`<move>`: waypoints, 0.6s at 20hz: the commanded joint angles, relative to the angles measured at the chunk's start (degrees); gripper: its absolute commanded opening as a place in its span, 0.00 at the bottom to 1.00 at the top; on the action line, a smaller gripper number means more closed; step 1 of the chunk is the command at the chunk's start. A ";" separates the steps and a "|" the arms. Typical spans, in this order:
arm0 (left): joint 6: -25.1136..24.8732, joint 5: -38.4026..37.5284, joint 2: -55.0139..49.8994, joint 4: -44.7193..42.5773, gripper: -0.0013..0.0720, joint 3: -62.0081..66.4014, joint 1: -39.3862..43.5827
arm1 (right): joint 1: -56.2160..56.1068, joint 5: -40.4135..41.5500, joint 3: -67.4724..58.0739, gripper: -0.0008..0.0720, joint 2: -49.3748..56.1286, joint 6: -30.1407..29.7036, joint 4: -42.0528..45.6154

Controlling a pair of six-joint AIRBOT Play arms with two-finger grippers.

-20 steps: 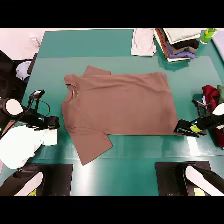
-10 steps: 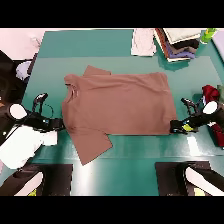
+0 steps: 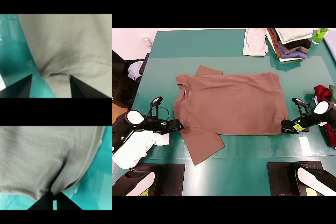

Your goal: Fold the shirts.

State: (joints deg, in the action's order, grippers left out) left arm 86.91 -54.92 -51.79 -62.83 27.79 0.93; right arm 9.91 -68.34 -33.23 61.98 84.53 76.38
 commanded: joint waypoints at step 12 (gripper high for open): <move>-7.32 -4.70 -1.84 2.99 0.05 11.87 -0.04 | -0.07 -4.81 -10.64 0.04 -4.04 -0.04 0.17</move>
State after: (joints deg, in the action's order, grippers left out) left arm 80.01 -55.24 -56.07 -57.01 33.12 0.93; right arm 9.80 -68.14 -38.46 60.86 84.49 78.11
